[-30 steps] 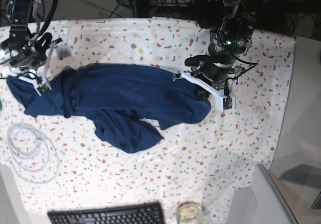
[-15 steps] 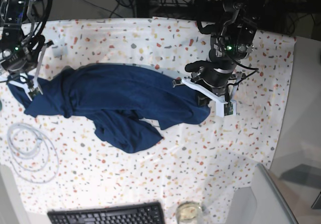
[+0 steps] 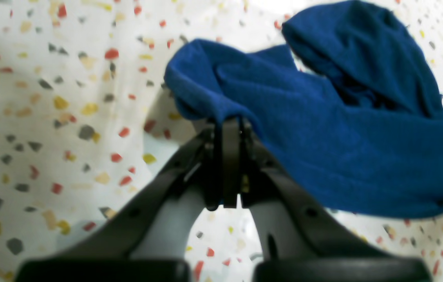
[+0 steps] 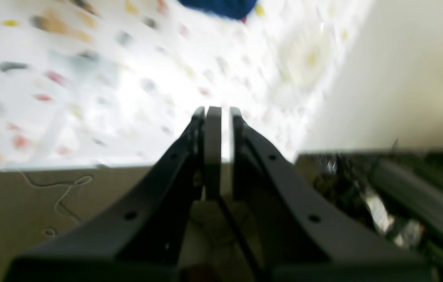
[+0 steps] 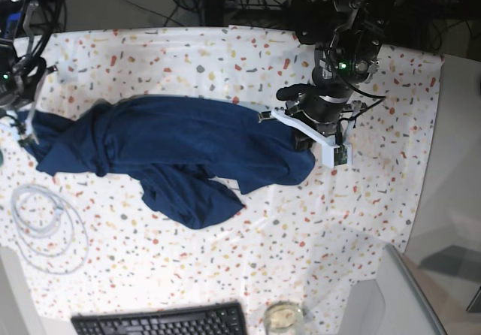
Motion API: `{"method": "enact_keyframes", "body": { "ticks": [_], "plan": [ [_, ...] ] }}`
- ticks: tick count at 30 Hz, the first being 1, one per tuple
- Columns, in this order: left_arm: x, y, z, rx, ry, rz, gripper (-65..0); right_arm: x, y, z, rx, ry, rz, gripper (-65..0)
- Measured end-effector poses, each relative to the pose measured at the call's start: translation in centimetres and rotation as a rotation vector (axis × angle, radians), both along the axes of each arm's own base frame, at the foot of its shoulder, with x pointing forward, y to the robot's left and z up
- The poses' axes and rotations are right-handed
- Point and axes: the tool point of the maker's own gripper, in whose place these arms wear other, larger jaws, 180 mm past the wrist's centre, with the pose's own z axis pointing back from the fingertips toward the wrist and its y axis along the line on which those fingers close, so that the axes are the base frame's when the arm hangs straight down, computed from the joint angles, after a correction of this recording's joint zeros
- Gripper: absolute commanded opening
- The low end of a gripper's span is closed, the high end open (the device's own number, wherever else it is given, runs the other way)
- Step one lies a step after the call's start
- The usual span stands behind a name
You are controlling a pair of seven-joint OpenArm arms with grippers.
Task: Layout the t-shirt on the table in an organized manner, then fold the t-shirt properly
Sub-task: 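Release the shirt end with the right gripper and regrasp nearby fabric, then drag the held fabric with the right gripper away from the left gripper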
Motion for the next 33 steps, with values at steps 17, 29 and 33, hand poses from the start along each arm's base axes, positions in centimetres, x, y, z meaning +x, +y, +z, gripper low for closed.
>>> {"method": "enact_keyframes", "body": {
  "ticks": [17, 29, 33],
  "plan": [
    [0.1, 0.2, 0.1, 0.008, -0.004, 0.002, -65.0, 4.0, 11.4, -6.4, 0.307, -0.054, 0.164, -14.9],
    [0.2, 0.2, 0.1, 0.008, -0.005, 0.0, -65.0, 5.5, 7.8, -7.2, 0.299, -0.046, 0.062, -48.2],
    [0.1, 0.7, 0.1, 0.024, -0.005, -0.002, -65.0, 4.8, 6.7, -7.3, 0.275, -0.031, 0.051, -45.3]
  ]
}}
